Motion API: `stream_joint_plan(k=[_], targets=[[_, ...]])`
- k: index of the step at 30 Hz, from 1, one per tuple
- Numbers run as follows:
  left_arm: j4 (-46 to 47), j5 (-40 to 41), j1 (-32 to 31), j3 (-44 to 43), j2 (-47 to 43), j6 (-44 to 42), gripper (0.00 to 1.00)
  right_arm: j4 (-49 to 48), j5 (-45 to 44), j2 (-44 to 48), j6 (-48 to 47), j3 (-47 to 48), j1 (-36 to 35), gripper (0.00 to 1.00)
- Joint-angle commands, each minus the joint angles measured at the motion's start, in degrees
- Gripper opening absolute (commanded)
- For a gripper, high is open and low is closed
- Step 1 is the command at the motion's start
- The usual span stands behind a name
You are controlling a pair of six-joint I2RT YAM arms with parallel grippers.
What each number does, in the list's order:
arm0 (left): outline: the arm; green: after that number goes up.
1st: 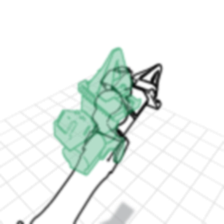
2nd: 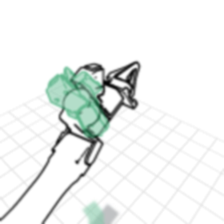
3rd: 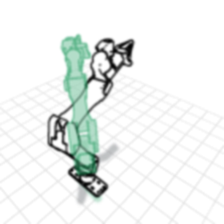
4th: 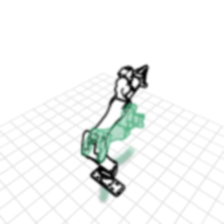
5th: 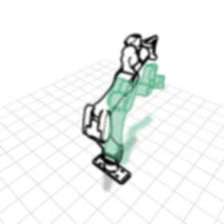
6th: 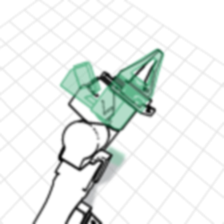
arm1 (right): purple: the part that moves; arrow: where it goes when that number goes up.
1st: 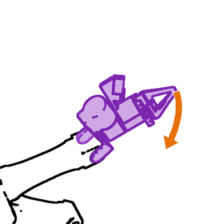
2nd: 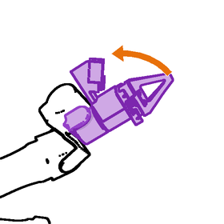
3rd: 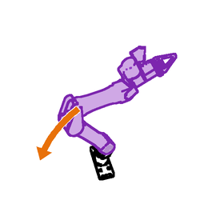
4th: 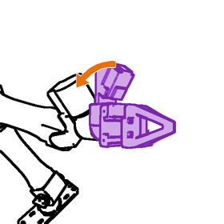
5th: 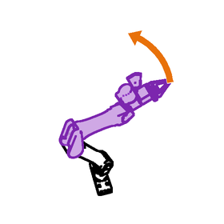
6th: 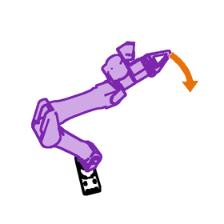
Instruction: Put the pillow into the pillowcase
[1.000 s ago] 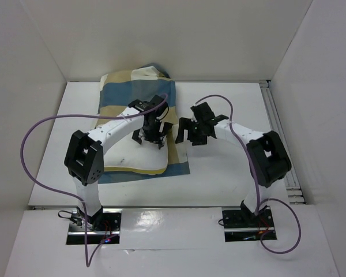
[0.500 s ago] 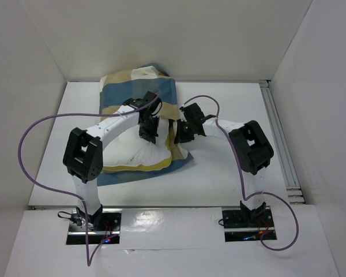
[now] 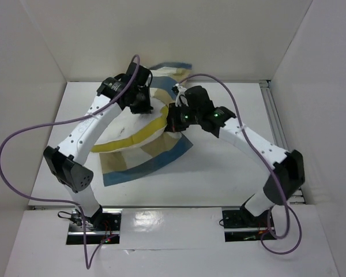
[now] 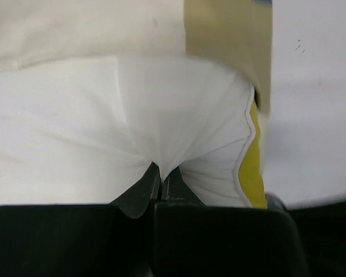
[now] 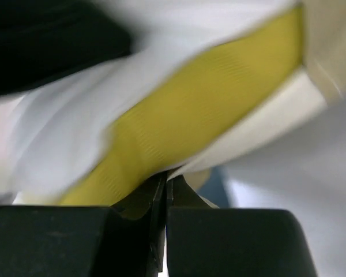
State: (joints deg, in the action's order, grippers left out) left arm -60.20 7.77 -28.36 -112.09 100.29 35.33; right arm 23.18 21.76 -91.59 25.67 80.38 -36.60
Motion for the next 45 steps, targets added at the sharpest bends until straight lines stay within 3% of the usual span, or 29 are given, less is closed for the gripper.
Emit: stream_joint_plan(k=[1, 7, 14, 15, 18, 19, 20, 21, 22, 25, 27, 30, 34, 37, 40, 45], targets=[[1.14, 4.71, -3.45, -2.0, 0.25, 5.53, 0.0, 8.02, 10.48, 7.03, 2.01, 0.4, -5.05, 0.0], [7.28, 5.24, -7.84, 7.05, 5.88, 11.07, 0.0, 13.28, 11.73, 16.88, 3.25, -2.06, -8.93, 0.0], [10.63, 4.89, -11.98, 1.62, 12.38, 11.07, 0.0, 16.01, 7.17, 22.6, 4.91, -12.44, -8.93, 0.0], [10.63, 4.89, -12.94, 1.61, 13.43, 11.07, 0.0, 17.33, 3.85, 22.6, 4.91, -12.44, -8.93, 0.06], [9.93, 3.05, -14.35, 1.0, 13.97, 9.24, 0.0, 26.89, -4.92, 22.07, 2.64, -6.32, -8.93, 0.59], [9.93, 1.56, -14.36, 1.0, 13.01, 8.36, 0.06, 31.53, -7.58, 22.07, 2.02, -4.55, -8.93, 0.8], [9.06, 1.55, -14.36, 1.78, 12.39, 6.61, 0.14, 34.01, -10.39, 21.46, 0.88, -2.7, -8.93, 0.86], [8.44, 1.55, -14.36, 2.57, 11.6, 5.72, 0.43, 36.47, -15.64, 21.45, 0.87, -0.77, -8.93, 0.89], [7.65, 1.55, -14.36, 2.58, 9.51, 4.06, 0.59, 41.2, -18.04, 20.41, -1.04, 3.08, -8.41, 0.94], [4.49, 4.43, -13.22, 4.86, 5.28, 2.29, 0.91, 47.29, -27.69, 16.9, -1.06, 10.38, -7.79, 0.95], [3.95, 4.97, -10.85, 7.48, 0.73, 1.76, 0.92, 47.31, -31.06, 14.7, -1.06, 12.6, -7.79, 0.95], [3.95, 4.97, -3.57, 12.66, -4.73, 1.76, 0.83, 39.16, -31.08, 10.39, -0.53, 14.02, -7.79, 0.92], [6.85, -2.29, 10.21, 19.78, -8.61, 2.98, 0.82, 18.99, -21.0, 1.19, 0.6, 13.49, -9.44, 0.87], [7.46, -3.73, 16.73, 24.19, -11.24, 4.21, 0.82, 11.13, -19.56, -7.15, -0.88, 14.54, -13.22, 0.9], [9.31, -3.73, 20.17, 27.61, -13.45, 4.22, 0.85, 10.05, -19.56, -13.07, -0.36, 14.2, -13.23, 0.9], [11.68, -13.54, 24.58, 32.37, -14.6, 1.33, 0.85, 9.85, -23.24, -16.6, 3.15, 3.4, -9.38, 0.9]])
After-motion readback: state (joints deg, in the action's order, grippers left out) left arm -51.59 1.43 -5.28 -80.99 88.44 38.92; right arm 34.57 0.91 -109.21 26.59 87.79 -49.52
